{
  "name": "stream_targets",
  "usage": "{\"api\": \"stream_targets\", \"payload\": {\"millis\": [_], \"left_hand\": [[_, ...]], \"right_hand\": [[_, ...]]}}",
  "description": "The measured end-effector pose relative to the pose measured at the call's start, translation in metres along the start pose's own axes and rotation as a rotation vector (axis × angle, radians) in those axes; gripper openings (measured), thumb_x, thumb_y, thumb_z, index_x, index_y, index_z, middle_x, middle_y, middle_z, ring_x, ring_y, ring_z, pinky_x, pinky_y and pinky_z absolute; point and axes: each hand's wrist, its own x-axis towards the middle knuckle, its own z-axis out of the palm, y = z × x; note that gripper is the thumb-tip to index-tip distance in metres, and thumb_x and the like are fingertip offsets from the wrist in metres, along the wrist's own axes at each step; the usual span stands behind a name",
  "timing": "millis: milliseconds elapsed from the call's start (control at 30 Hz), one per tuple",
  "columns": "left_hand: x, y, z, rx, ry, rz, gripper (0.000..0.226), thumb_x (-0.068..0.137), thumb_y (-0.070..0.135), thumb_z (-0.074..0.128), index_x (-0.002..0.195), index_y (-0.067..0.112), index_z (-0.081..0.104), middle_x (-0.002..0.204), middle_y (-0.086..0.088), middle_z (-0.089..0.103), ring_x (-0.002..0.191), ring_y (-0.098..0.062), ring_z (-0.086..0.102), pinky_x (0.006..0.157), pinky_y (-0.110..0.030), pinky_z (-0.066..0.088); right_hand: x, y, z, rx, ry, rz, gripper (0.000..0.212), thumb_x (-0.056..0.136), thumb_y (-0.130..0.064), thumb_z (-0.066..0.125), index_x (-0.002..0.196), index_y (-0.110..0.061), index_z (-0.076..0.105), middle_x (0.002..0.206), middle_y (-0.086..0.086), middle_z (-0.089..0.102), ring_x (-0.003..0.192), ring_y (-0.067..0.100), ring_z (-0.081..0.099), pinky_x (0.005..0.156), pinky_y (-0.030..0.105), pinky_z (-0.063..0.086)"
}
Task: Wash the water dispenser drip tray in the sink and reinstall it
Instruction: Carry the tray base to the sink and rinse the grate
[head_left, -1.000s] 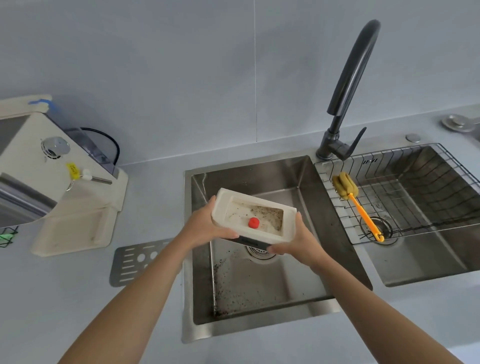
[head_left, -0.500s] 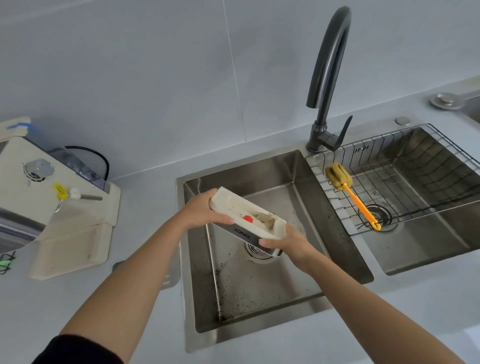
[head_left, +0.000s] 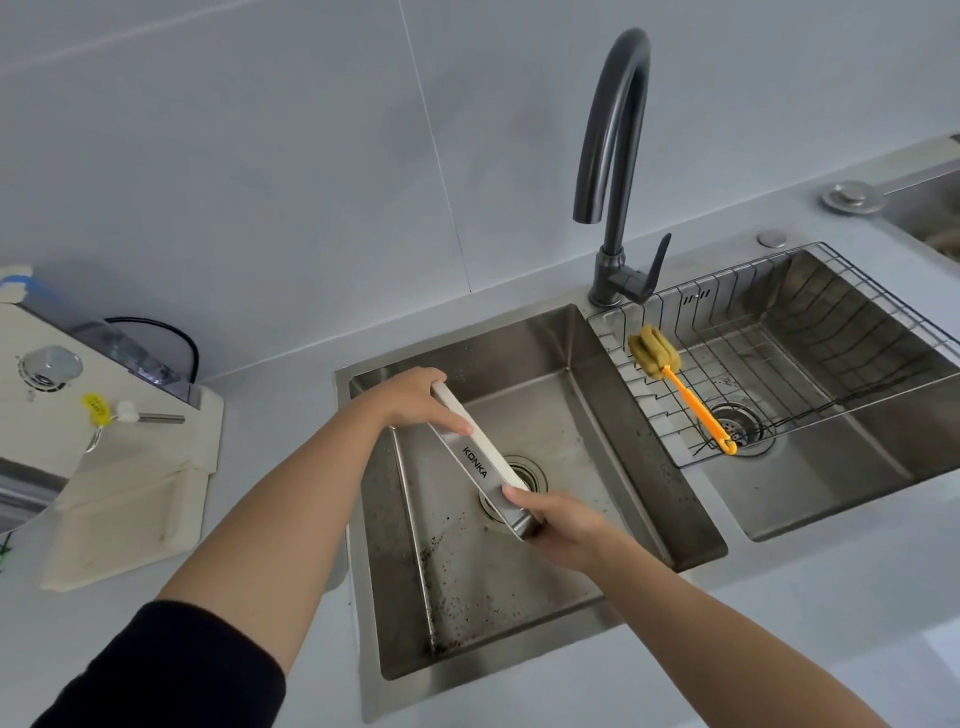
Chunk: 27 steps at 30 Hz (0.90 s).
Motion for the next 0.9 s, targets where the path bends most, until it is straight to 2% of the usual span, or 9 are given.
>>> {"api": "stream_targets", "payload": {"millis": [233, 300, 367, 467, 533, 600, 667, 800, 900], "left_hand": [[0.001, 0.020, -0.014, -0.046, 0.039, 0.023, 0.097, 0.063, 0.039, 0.080, 0.142, 0.013, 0.029, 0.141, -0.005, 0.041, 0.124, -0.023, 0.043, 0.090, -0.026, 0.032], [-0.002, 0.018, -0.011, -0.041, 0.047, 0.027, 0.082, 0.063, 0.040, 0.080, 0.133, 0.016, 0.042, 0.122, 0.000, 0.051, 0.110, -0.019, 0.048, 0.083, -0.025, 0.036], [-0.008, 0.018, -0.010, -0.045, 0.055, 0.044, 0.055, 0.065, 0.039, 0.079, 0.110, 0.022, 0.053, 0.101, 0.005, 0.052, 0.096, -0.017, 0.049, 0.073, -0.025, 0.039], [-0.010, 0.026, -0.024, -0.068, 0.118, 0.097, 0.061, 0.065, 0.039, 0.079, 0.113, 0.021, 0.048, 0.106, 0.001, 0.051, 0.092, -0.015, 0.050, 0.069, -0.024, 0.041], [-0.011, 0.034, -0.032, -0.070, 0.194, 0.125, 0.080, 0.062, 0.043, 0.079, 0.129, 0.020, 0.042, 0.116, 0.002, 0.047, 0.098, -0.014, 0.047, 0.075, -0.025, 0.039], [-0.013, 0.035, -0.028, -0.086, 0.219, 0.113, 0.093, 0.061, 0.045, 0.079, 0.138, 0.016, 0.035, 0.127, 0.000, 0.046, 0.105, -0.016, 0.045, 0.083, -0.026, 0.035], [-0.017, 0.027, -0.009, -0.067, 0.159, 0.046, 0.087, 0.064, 0.046, 0.077, 0.134, 0.011, 0.039, 0.128, -0.004, 0.050, 0.104, -0.018, 0.050, 0.082, -0.026, 0.038], [-0.022, 0.007, 0.018, -0.128, 0.041, -0.075, 0.054, 0.068, 0.045, 0.074, 0.104, 0.008, 0.059, 0.103, -0.003, 0.062, 0.080, -0.010, 0.055, 0.066, -0.022, 0.041], [-0.018, 0.015, 0.003, -0.230, 0.169, -0.010, 0.075, 0.063, 0.047, 0.077, 0.123, 0.012, 0.049, 0.114, 0.000, 0.057, 0.086, -0.012, 0.052, 0.070, -0.025, 0.040]], "right_hand": [[-0.004, -0.008, 0.009, 0.134, -0.067, 0.002, 0.033, 0.062, -0.019, 0.070, 0.092, -0.006, 0.066, 0.072, 0.003, 0.075, 0.065, 0.011, 0.072, 0.054, 0.019, 0.055], [-0.007, -0.012, 0.008, 0.108, -0.038, -0.004, 0.035, 0.061, -0.020, 0.071, 0.093, -0.007, 0.066, 0.074, 0.002, 0.075, 0.066, 0.011, 0.071, 0.054, 0.018, 0.054], [-0.009, -0.019, 0.009, 0.062, 0.004, -0.015, 0.041, 0.062, -0.020, 0.072, 0.099, -0.006, 0.064, 0.084, 0.003, 0.070, 0.075, 0.013, 0.066, 0.064, 0.021, 0.053], [-0.009, -0.035, 0.011, 0.033, 0.068, -0.071, 0.027, 0.077, -0.014, 0.069, 0.100, -0.002, 0.062, 0.085, 0.004, 0.064, 0.077, 0.013, 0.059, 0.072, 0.020, 0.049], [-0.010, -0.044, 0.012, 0.021, 0.073, -0.115, 0.018, 0.075, -0.014, 0.070, 0.088, -0.003, 0.065, 0.075, 0.004, 0.065, 0.068, 0.012, 0.062, 0.066, 0.019, 0.050], [-0.012, -0.042, 0.009, 0.010, 0.077, -0.135, 0.024, 0.067, -0.017, 0.072, 0.085, -0.002, 0.066, 0.073, 0.006, 0.062, 0.069, 0.015, 0.058, 0.070, 0.020, 0.047], [-0.014, -0.032, 0.003, 0.015, 0.091, -0.078, 0.024, 0.075, -0.015, 0.068, 0.094, -0.002, 0.064, 0.083, 0.008, 0.061, 0.076, 0.017, 0.056, 0.074, 0.022, 0.046], [-0.021, -0.027, 0.003, -0.061, 0.127, 0.027, 0.015, 0.084, -0.014, 0.064, 0.094, -0.003, 0.064, 0.073, 0.005, 0.069, 0.064, 0.013, 0.063, 0.055, 0.020, 0.050], [-0.023, -0.041, 0.003, -0.119, 0.217, -0.100, 0.017, 0.079, -0.016, 0.070, 0.085, -0.002, 0.062, 0.067, 0.009, 0.052, 0.058, 0.015, 0.047, 0.060, 0.021, 0.043]]}}
